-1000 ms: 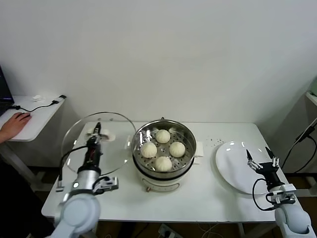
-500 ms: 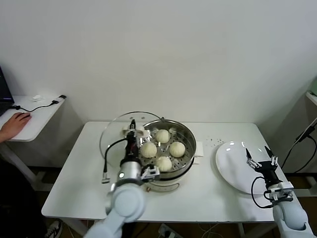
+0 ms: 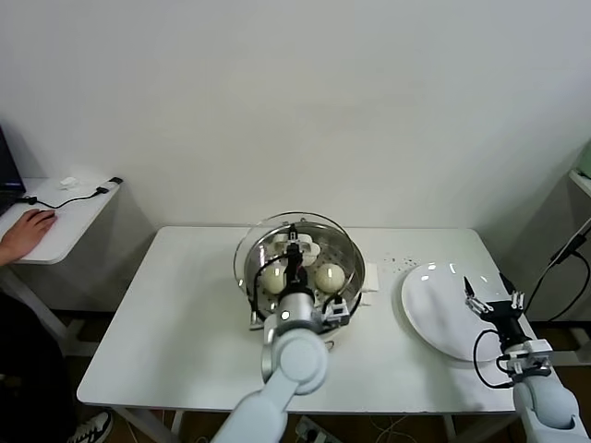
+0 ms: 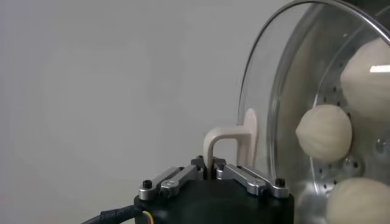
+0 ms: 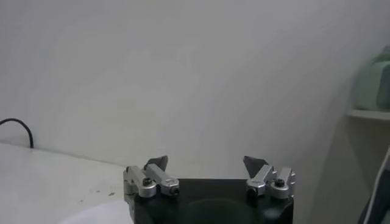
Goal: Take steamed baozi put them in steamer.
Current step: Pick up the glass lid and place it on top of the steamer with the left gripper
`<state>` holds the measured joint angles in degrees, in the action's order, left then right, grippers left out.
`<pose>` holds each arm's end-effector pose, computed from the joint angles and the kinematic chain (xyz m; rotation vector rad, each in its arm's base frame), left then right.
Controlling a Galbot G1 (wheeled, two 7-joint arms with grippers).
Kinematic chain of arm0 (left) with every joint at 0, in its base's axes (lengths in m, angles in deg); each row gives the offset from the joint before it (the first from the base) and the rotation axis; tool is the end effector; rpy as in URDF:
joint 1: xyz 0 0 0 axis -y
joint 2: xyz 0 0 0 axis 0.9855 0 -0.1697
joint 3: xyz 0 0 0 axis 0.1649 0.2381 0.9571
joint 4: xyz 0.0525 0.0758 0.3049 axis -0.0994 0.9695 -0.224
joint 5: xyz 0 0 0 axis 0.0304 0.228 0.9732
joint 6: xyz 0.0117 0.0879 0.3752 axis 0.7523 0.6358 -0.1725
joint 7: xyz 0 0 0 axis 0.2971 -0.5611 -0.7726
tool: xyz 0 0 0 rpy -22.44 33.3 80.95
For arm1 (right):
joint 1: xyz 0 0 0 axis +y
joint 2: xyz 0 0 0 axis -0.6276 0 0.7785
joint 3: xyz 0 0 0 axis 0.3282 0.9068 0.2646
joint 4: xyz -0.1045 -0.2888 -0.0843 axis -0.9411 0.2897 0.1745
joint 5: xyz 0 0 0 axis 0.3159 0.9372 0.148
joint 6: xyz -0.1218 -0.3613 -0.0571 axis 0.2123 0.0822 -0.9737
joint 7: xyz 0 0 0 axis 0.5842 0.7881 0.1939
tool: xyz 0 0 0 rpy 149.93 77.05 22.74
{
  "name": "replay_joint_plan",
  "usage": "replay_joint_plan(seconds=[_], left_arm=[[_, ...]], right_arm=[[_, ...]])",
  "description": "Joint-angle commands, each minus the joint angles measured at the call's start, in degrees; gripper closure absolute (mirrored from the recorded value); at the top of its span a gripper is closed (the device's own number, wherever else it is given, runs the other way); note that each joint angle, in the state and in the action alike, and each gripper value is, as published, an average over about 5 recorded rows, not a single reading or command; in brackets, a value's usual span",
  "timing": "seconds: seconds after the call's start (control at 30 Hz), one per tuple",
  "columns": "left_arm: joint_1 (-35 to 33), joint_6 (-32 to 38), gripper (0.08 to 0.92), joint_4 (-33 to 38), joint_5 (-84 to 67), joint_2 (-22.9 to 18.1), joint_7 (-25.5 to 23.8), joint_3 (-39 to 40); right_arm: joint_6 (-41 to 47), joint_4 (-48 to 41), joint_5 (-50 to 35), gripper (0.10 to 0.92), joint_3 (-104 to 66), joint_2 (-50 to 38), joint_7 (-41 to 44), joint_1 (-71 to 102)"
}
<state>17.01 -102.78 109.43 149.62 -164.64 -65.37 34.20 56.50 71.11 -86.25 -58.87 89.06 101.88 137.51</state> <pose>0.3278 -0.2238 -0.2073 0.0835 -2.2411 -2.1241 0.3158 -0.2459 -0.3751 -0.0385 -3.1106 0.3021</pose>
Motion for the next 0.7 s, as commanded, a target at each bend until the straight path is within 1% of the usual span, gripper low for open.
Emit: replay_joint_plan(seconds=[0.03,0.7], left_arm=[[0.91,-2.40,0.850,-7.05,1.71,-4.76,1.11,0.50],[0.56,-1.92,0.850,-8.90,1.49,-5.37,2.79,0.17]], right_arm=[[-0.23,-0.44,0.11,0.203,-0.22,0.09,0.11,-0.12],[-0.88,-1.02,0.67,0.203,-1.03,0.62,0.52,-0.05]])
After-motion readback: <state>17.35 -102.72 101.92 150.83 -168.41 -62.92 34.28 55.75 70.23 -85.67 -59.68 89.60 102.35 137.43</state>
